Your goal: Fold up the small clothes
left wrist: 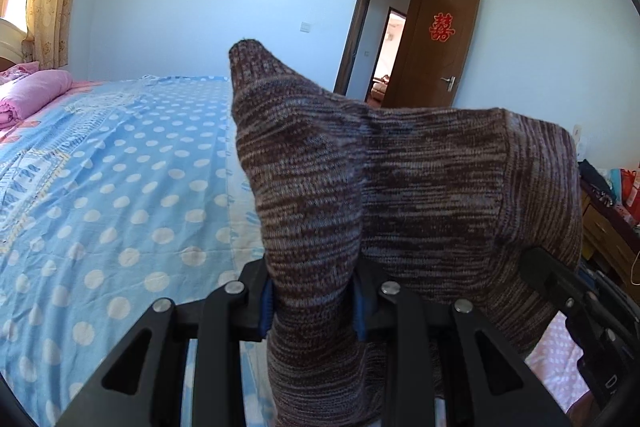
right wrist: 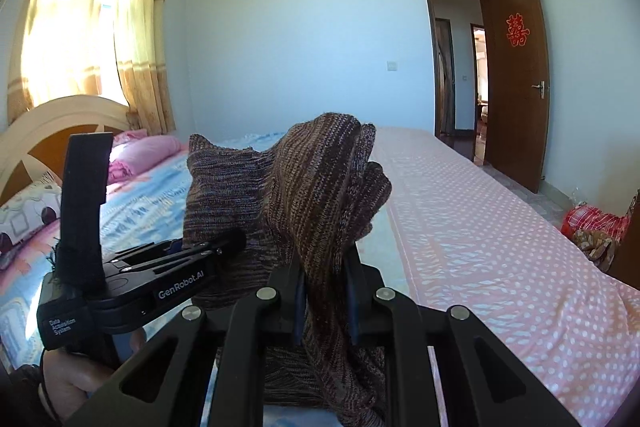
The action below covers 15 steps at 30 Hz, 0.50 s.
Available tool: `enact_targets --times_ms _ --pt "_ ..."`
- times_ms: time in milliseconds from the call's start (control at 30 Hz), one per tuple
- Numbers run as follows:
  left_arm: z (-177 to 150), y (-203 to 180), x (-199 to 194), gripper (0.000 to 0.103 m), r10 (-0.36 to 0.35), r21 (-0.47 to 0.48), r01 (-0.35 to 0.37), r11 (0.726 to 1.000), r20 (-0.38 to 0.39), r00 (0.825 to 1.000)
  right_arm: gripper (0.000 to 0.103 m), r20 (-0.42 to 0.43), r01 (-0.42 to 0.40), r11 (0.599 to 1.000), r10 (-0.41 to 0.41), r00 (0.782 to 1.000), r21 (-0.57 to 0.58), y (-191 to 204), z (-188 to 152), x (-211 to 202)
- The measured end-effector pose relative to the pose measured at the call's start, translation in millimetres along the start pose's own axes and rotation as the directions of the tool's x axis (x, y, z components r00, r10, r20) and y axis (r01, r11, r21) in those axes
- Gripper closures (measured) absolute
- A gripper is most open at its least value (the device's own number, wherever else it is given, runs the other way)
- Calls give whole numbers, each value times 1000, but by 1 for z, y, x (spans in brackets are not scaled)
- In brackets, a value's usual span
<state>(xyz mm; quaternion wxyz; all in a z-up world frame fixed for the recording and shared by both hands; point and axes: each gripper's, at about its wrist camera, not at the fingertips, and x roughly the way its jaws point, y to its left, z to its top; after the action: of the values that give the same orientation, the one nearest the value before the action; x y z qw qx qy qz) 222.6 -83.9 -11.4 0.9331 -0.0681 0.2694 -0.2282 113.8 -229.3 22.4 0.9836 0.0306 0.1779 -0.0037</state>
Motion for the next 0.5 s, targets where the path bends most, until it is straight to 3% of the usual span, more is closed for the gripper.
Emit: enact_targets --times_ms 233,500 --pt "-3 -16 -40 73 -23 31 23 999 1 1000 87 58 -17 1000 17 998 9 8 0 -55" --pt "-21 -23 -66 73 -11 77 11 997 7 1000 87 38 -6 999 4 999 54 7 -28 -83"
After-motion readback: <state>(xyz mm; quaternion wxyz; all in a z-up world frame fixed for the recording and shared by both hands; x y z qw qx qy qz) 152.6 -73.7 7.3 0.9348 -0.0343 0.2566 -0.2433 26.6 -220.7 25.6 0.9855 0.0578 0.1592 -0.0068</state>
